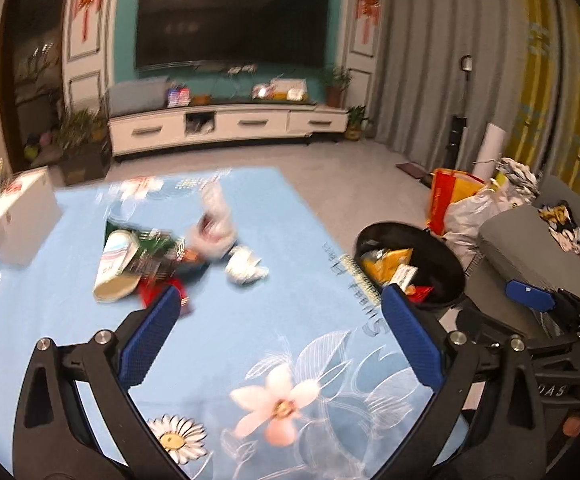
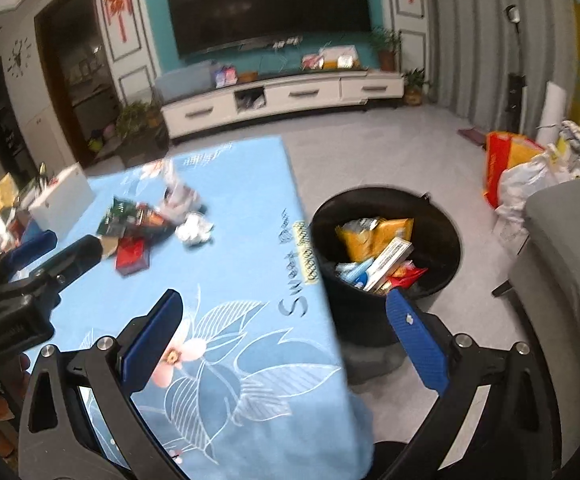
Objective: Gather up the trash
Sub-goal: 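Move both tools back over the table toward the remaining trash, then grasp the green wrapper with the left tool while the right tool grasps the white tissue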
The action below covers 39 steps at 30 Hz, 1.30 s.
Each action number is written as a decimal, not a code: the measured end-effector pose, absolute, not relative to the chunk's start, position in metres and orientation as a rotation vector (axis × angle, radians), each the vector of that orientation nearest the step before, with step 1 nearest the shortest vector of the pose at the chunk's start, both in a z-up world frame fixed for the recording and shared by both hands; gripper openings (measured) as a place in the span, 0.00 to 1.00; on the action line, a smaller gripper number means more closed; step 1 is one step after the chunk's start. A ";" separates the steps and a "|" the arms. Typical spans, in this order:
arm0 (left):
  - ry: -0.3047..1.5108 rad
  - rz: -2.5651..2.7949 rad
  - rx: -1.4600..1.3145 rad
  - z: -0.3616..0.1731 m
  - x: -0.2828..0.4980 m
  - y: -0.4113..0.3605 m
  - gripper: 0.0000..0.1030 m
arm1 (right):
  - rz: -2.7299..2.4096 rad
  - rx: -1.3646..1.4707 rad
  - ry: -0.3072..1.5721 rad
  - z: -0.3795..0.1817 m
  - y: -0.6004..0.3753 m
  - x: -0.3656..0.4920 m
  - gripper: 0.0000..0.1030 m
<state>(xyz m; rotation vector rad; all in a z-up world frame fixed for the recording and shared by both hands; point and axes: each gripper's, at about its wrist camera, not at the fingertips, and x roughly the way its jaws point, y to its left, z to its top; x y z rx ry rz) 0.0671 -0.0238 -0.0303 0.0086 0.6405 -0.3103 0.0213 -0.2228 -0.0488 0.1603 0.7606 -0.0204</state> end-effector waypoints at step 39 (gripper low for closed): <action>0.755 -0.433 -0.035 -0.107 0.251 0.067 0.55 | 0.282 0.053 0.936 -0.157 -0.106 0.250 0.72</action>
